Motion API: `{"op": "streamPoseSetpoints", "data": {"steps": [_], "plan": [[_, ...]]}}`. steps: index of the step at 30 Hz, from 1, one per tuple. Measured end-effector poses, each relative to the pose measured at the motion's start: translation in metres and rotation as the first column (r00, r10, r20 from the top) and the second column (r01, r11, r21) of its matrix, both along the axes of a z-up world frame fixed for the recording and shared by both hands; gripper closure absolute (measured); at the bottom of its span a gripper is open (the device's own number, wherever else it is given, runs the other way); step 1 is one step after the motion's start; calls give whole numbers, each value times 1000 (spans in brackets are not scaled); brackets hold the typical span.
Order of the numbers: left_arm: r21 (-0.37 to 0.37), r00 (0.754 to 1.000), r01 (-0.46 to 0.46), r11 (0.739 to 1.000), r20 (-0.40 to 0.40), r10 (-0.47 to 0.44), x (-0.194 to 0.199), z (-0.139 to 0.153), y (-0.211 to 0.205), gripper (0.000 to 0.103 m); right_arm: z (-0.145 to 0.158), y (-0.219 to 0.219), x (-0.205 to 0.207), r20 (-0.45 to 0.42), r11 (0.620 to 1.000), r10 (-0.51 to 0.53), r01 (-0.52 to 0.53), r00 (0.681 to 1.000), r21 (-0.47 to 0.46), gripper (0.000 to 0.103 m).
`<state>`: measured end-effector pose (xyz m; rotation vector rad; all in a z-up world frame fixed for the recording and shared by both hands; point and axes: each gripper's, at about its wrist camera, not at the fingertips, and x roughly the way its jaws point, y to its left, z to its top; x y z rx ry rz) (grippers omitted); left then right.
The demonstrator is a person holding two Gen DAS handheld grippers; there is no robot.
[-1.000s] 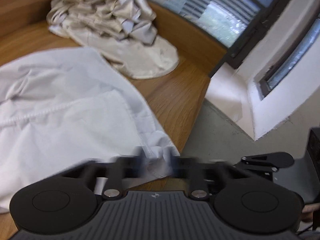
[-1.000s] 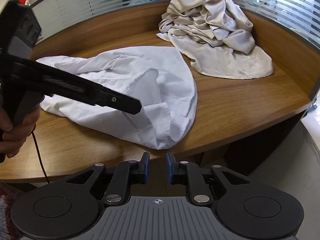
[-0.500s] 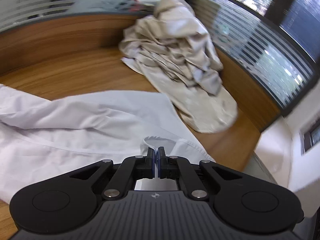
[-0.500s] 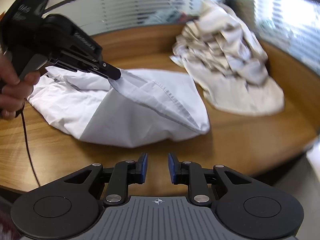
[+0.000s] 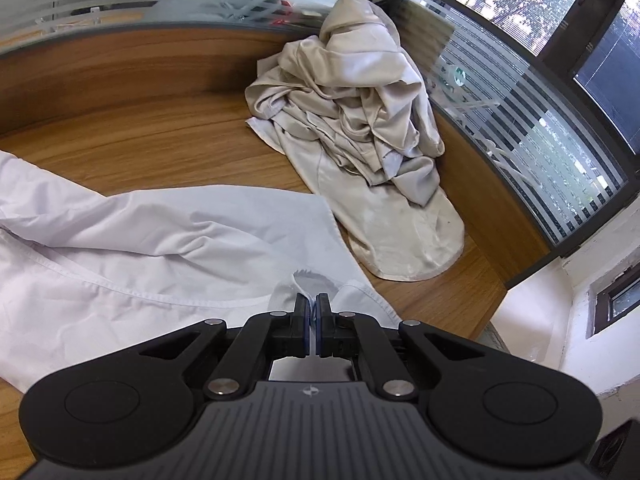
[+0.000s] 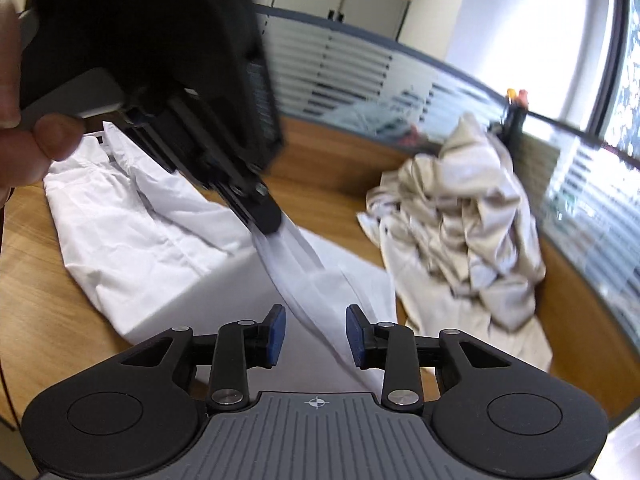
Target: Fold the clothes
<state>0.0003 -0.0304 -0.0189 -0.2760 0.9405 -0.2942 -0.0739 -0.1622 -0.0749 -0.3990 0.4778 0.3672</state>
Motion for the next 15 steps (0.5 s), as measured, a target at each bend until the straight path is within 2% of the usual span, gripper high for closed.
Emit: {"op": "streamPoseSetpoints", "data": {"steps": [4, 5, 6, 8, 10, 13, 15], "plan": [[-20, 1000, -8, 1000, -19, 8, 1, 1, -3, 100, -3, 15, -2, 50, 998, 14, -11, 999, -61, 70], [-24, 1000, -5, 1000, -18, 5, 0, 0, -3, 100, -4, 19, -2, 60, 997, 16, -11, 998, -79, 76], [-27, 1000, 0, 1000, -15, 0, 0, 0, -4, 100, -4, 20, -1, 59, 996, 14, -9, 998, -85, 91], [-33, 1000, 10, 999, -8, -11, -1, -1, -4, 100, -5, 22, 0, 56, 995, 12, -6, 998, -97, 99], [-40, 1000, 21, 999, -1, -21, -1, -2, -4, 97, 5, 10, -2, -2, 1000, 13, -13, 1000, -26, 100], [-57, 999, 45, 997, 21, -44, -6, -2, 1, 86, 20, -8, -5, -88, 997, 22, -15, 996, 82, 101], [-60, 997, 63, 996, 50, -60, -11, -1, 9, 69, 30, -21, -7, -145, 988, 34, -11, 989, 154, 101]]}}
